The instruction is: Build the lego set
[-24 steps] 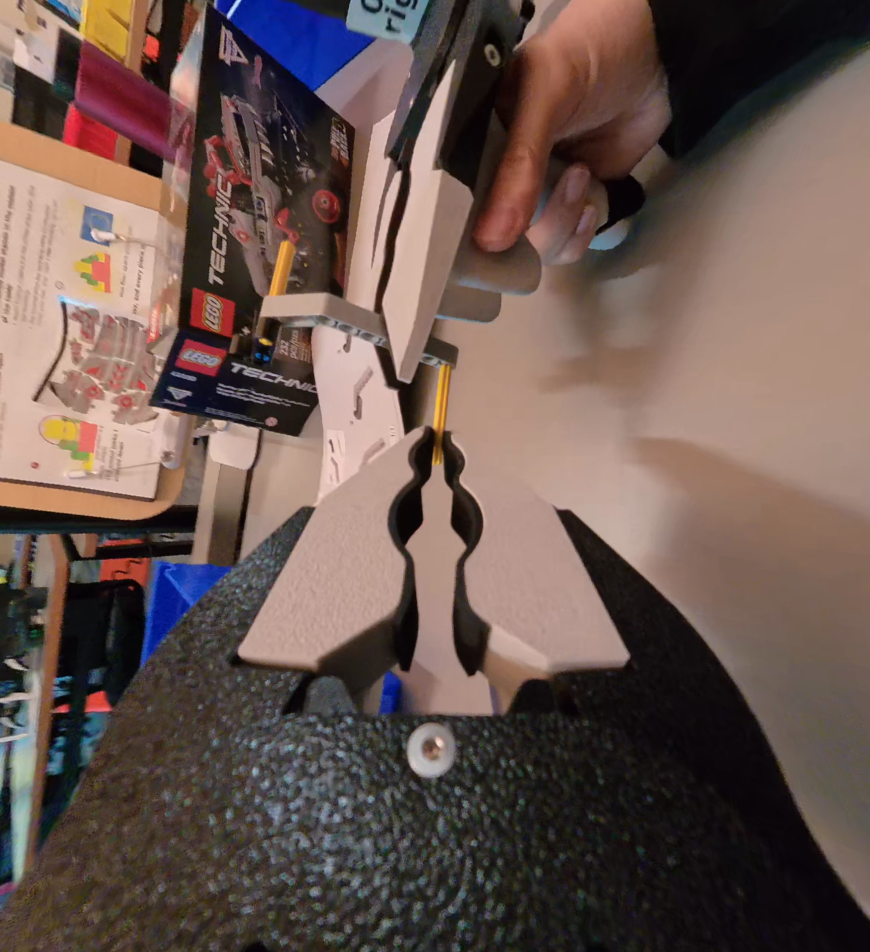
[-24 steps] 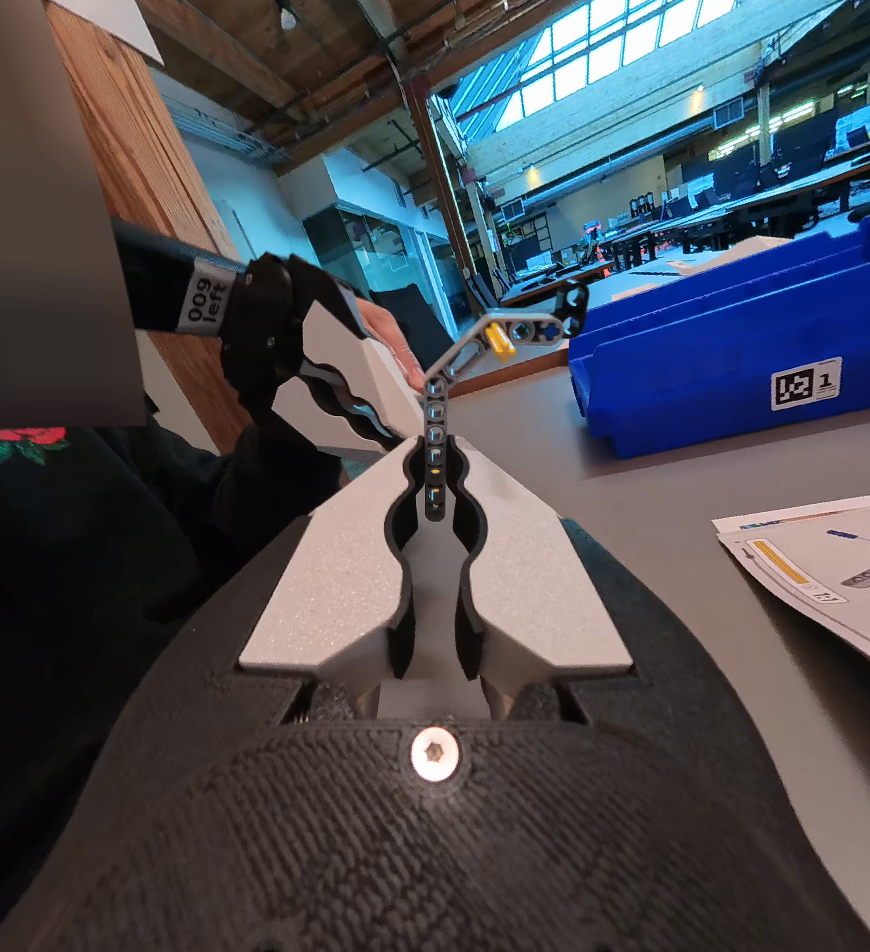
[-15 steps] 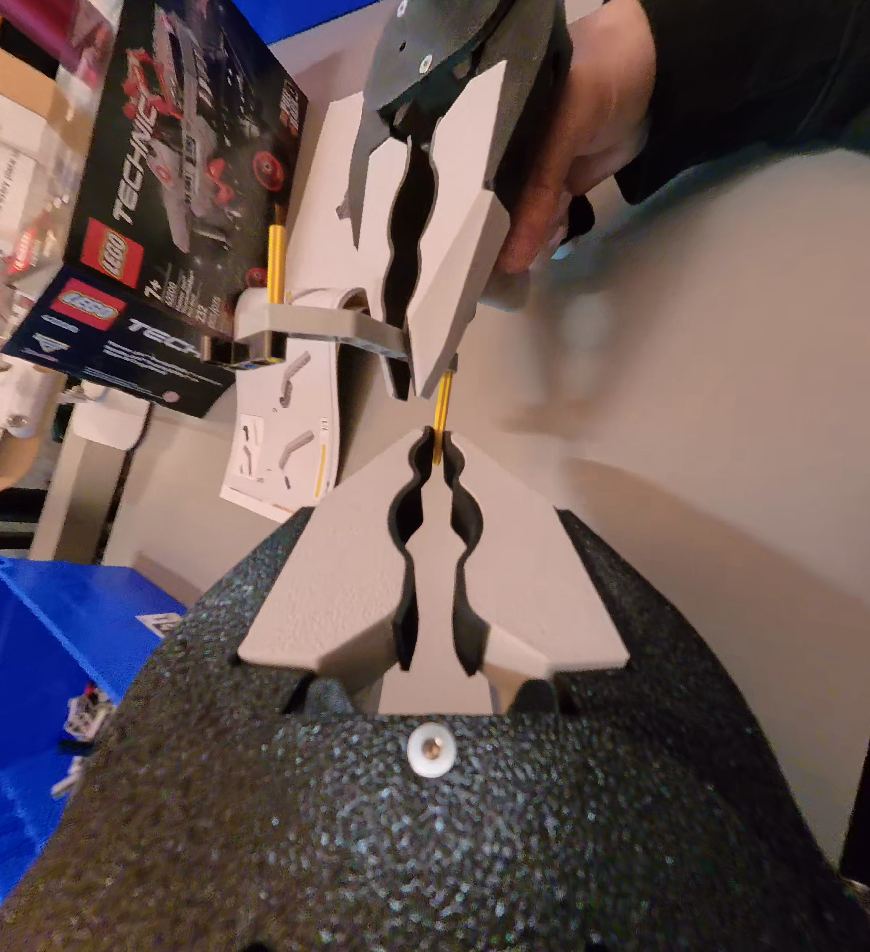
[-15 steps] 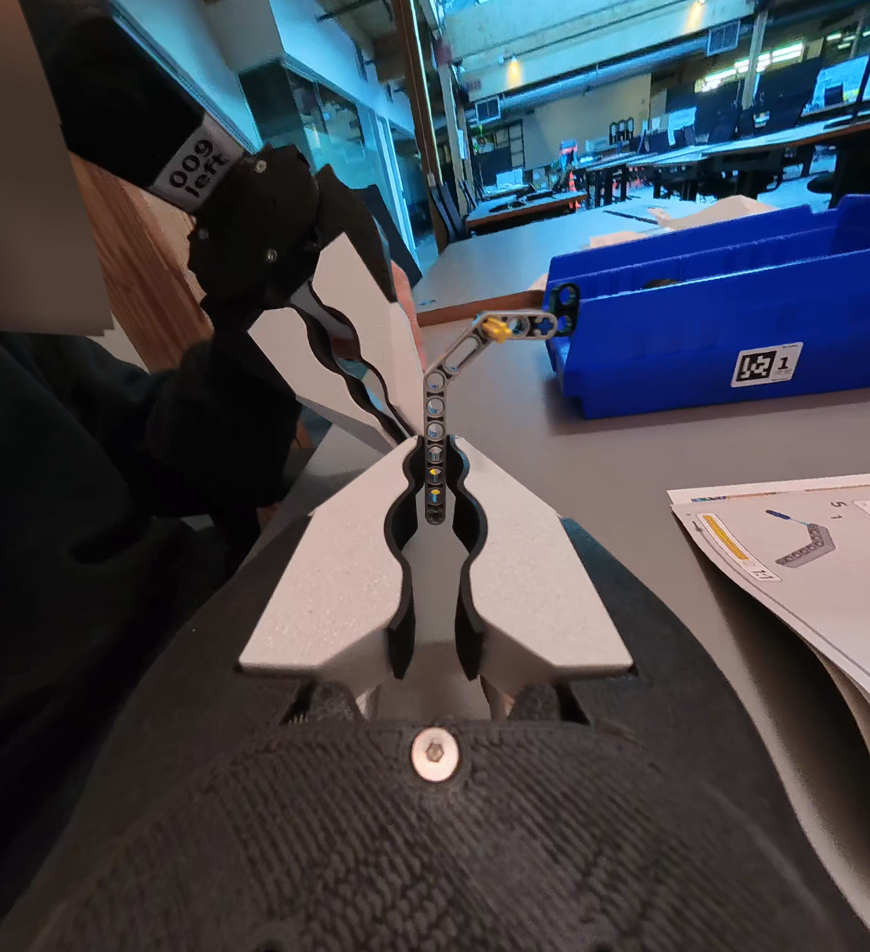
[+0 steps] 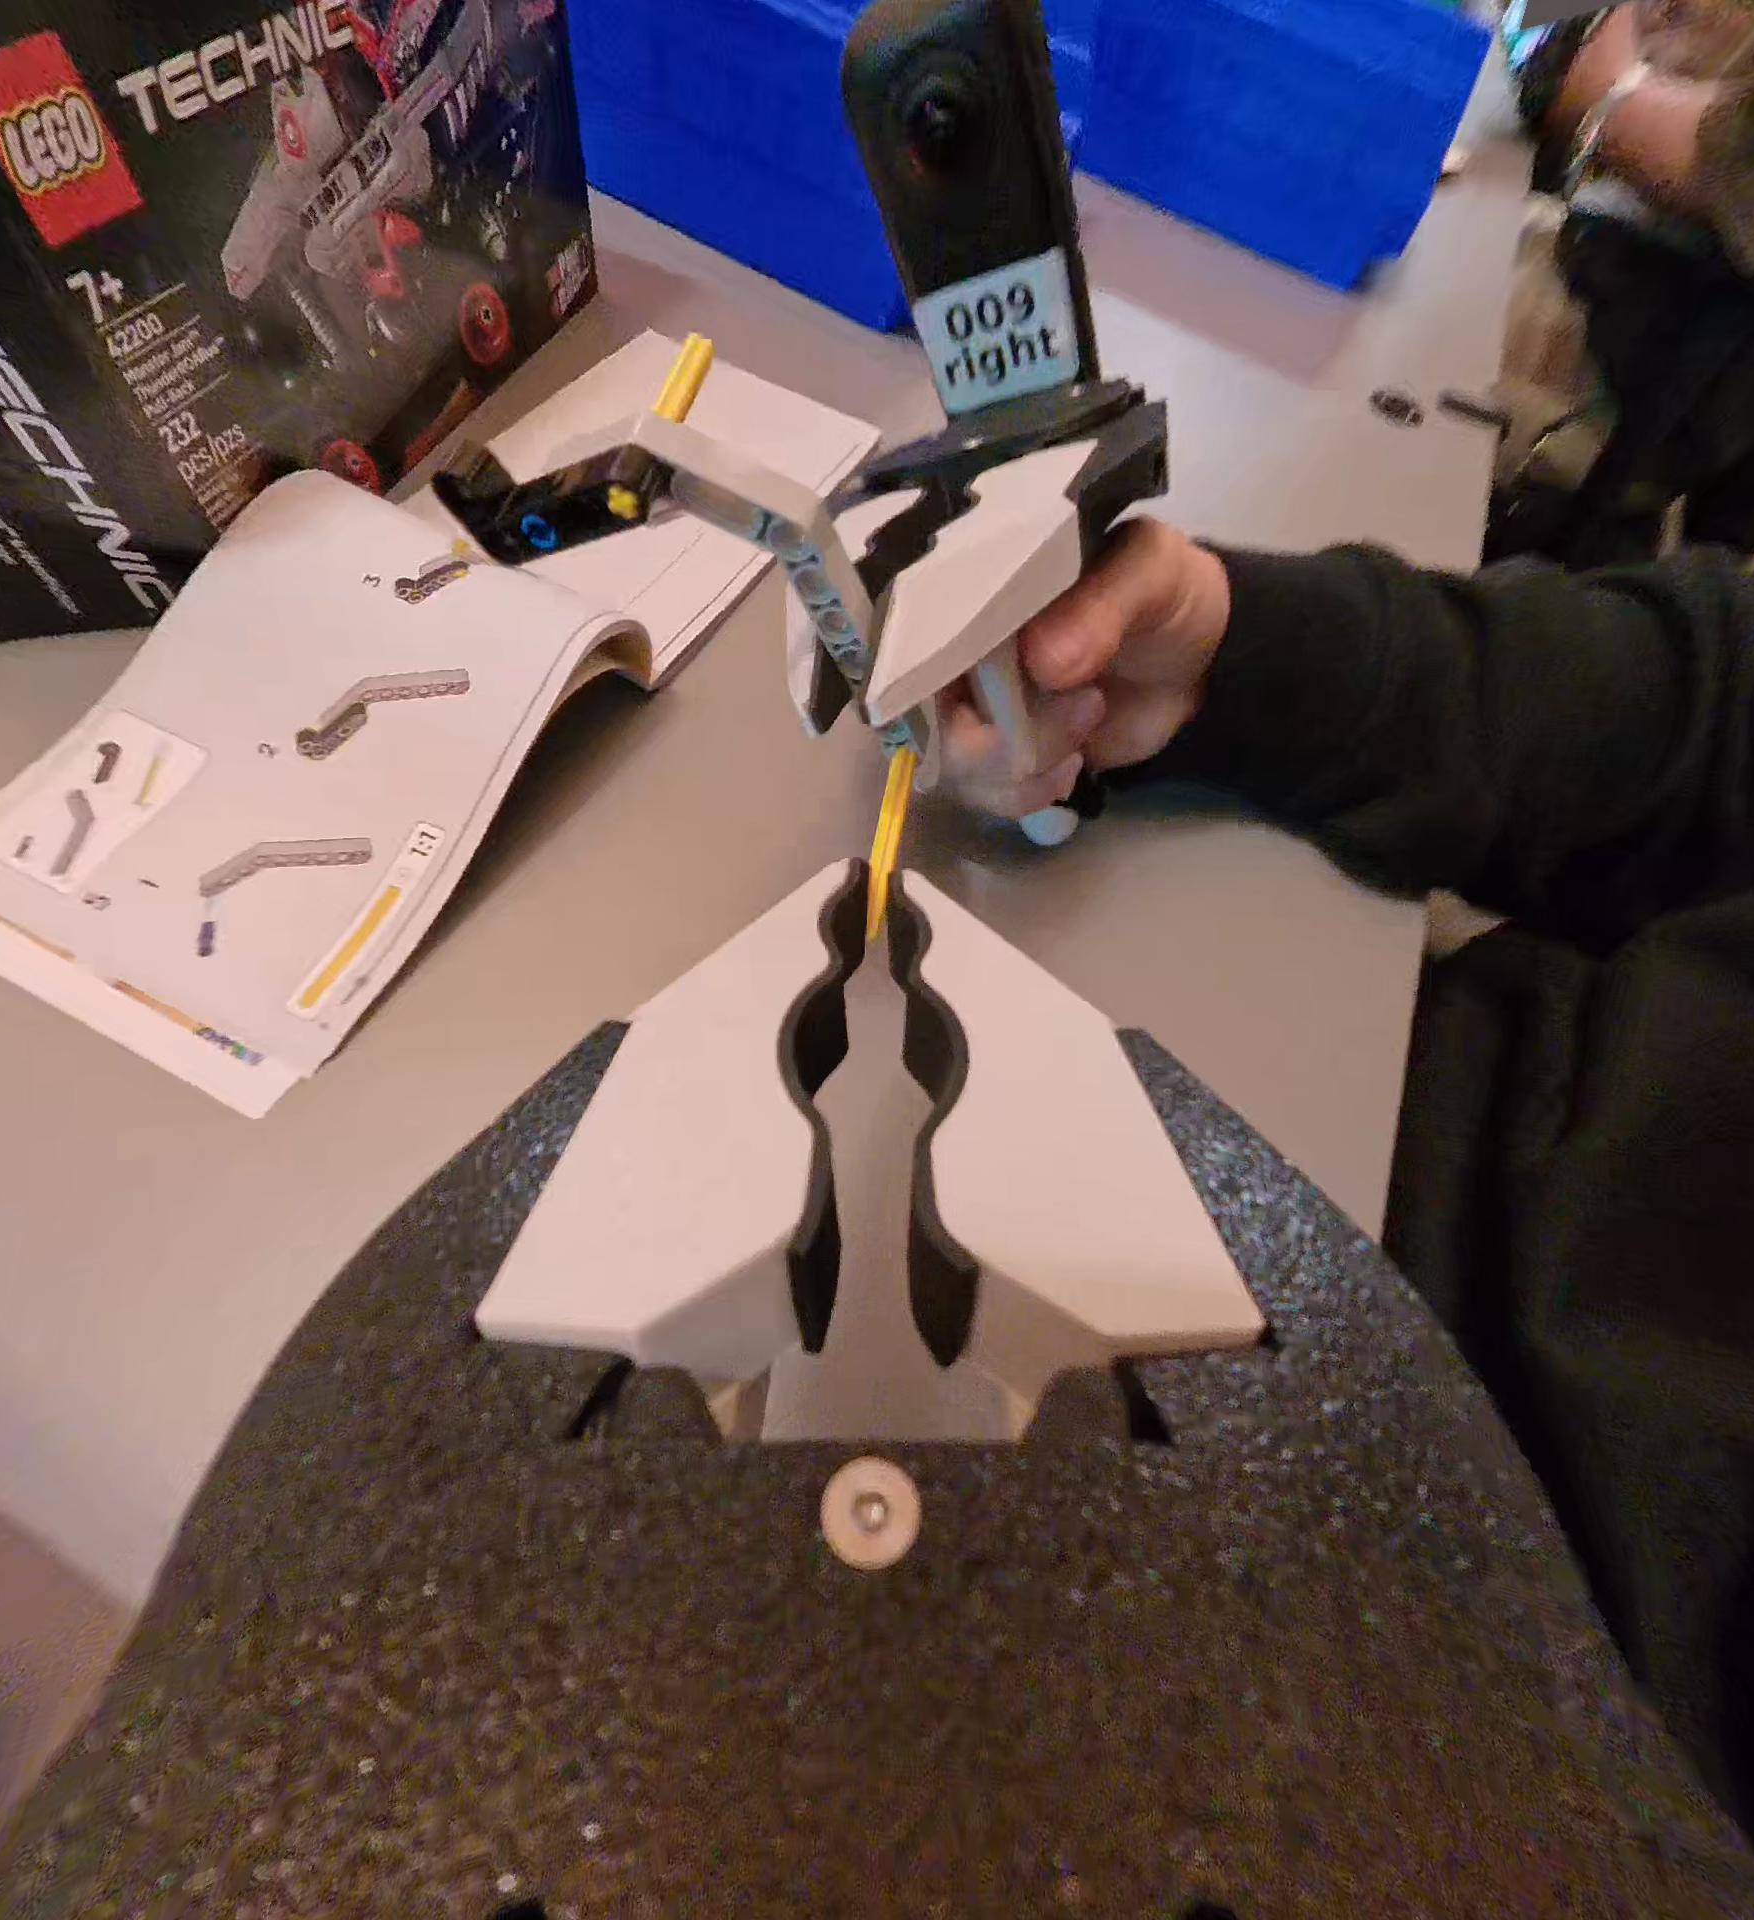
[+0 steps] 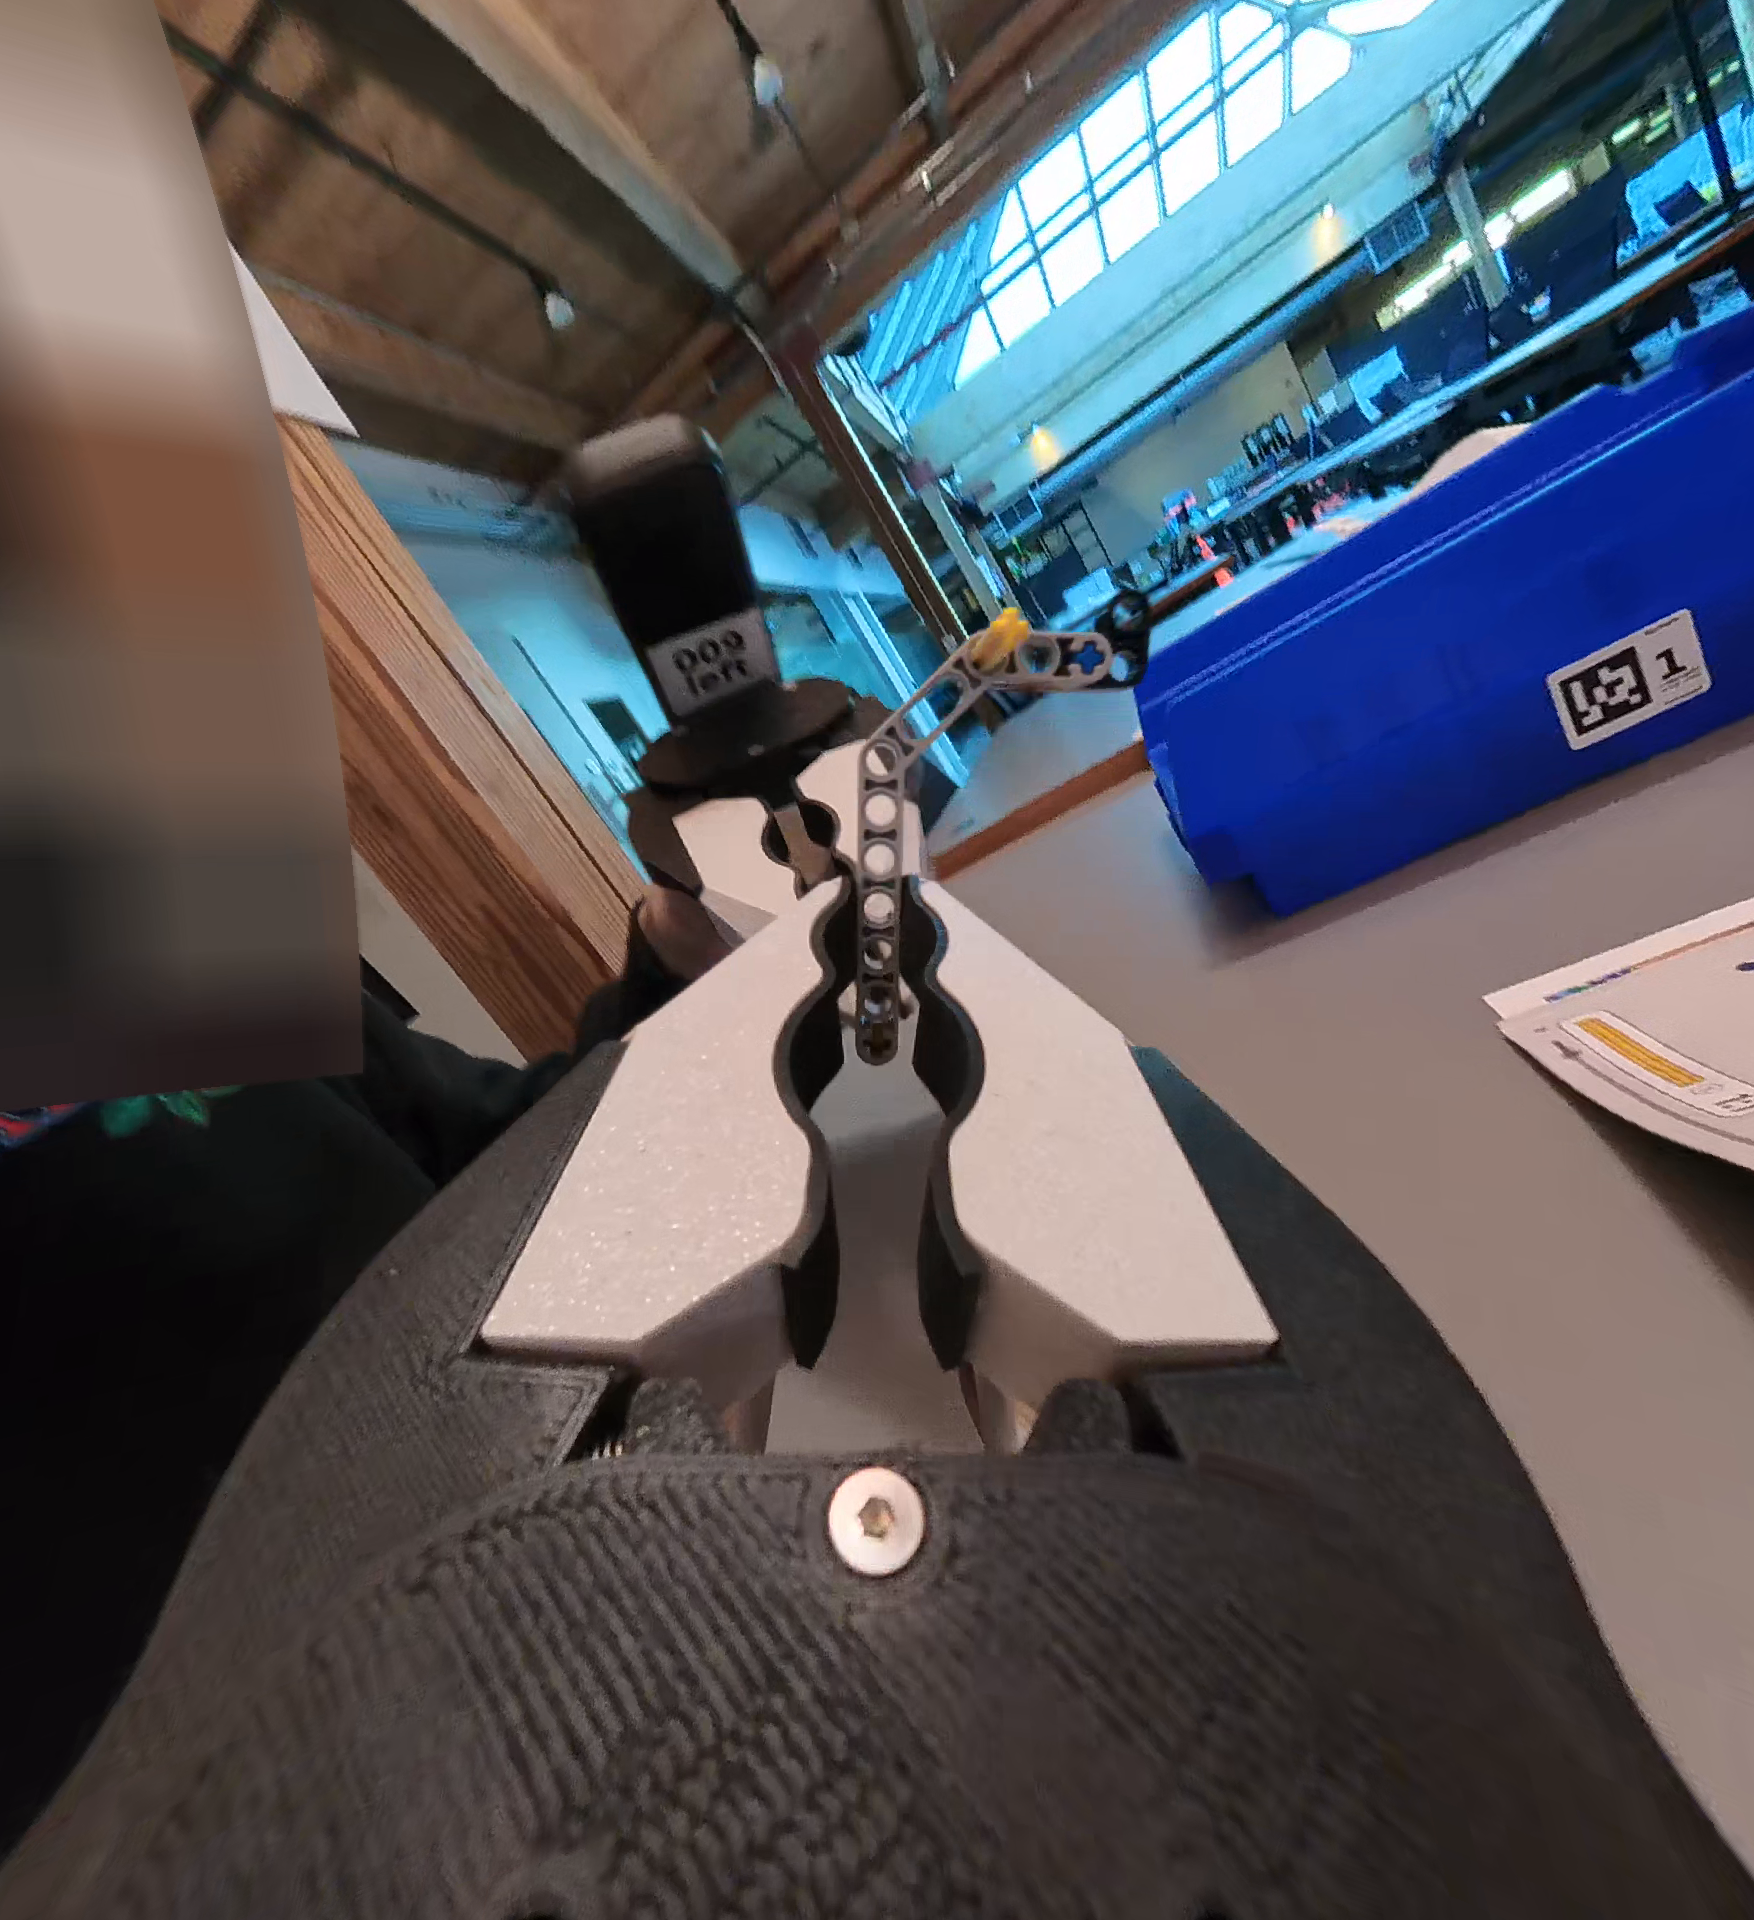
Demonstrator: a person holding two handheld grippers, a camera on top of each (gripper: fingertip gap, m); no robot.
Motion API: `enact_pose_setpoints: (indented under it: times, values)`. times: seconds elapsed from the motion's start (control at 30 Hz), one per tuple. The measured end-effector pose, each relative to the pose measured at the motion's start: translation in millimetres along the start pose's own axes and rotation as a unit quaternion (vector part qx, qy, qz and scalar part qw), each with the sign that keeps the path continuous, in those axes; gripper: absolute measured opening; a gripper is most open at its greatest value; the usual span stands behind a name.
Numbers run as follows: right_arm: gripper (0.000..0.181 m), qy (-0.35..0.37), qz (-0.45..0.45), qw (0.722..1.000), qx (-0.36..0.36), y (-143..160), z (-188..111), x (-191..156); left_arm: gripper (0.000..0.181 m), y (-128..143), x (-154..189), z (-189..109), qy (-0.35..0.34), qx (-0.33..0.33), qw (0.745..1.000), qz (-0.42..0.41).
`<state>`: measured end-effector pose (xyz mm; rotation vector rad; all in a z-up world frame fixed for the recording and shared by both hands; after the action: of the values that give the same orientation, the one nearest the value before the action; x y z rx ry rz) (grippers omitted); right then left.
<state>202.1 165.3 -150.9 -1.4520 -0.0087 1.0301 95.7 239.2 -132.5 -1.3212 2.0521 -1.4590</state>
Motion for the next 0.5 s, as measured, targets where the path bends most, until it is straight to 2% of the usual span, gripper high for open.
enact_pose_setpoints:
  times: [0.1, 0.23, 0.3, 0.4, 0.5]
  values:
    - [0.006, -0.010, 0.016, 1.000, 0.011, -1.1, -0.8, 0.2, 0.000, -1.4, -3.9, -2.0, 0.022, 0.034, 0.999, -0.008]
    - [0.006, -0.009, 0.027, 0.999, 0.021, -1.1, -0.7, 1.8, 0.000, -8.5, 4.0, -3.3, -0.043, 0.006, 0.995, 0.088]
    - [0.006, -0.001, 0.025, 0.999, 0.024, -0.7, -1.2, 3.8, 0.000, -12.8, 9.0, -2.8, -0.066, 0.001, 0.993, 0.098]
    - [0.006, 0.006, 0.014, 0.999, 0.035, -0.5, -0.7, 3.6, 0.000, -13.8, 7.0, -4.0, -0.053, 0.028, 0.997, 0.039]
    - [0.006, 0.000, 0.026, 0.997, 0.066, -2.4, -0.6, 3.1, 0.000, -10.1, -1.0, -4.6, -0.005, 0.069, 0.997, -0.037]
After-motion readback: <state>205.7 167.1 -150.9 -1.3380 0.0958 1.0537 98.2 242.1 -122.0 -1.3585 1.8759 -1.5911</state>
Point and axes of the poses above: each gripper's, where its closed fingertips meet, z out along the fingers, y out of its underside, x = y × z across the jaws, the point moved 7 cm from there along -z, back along the fingers, and after that the axes turned 7 degrees about y, right-handed, at the moved point
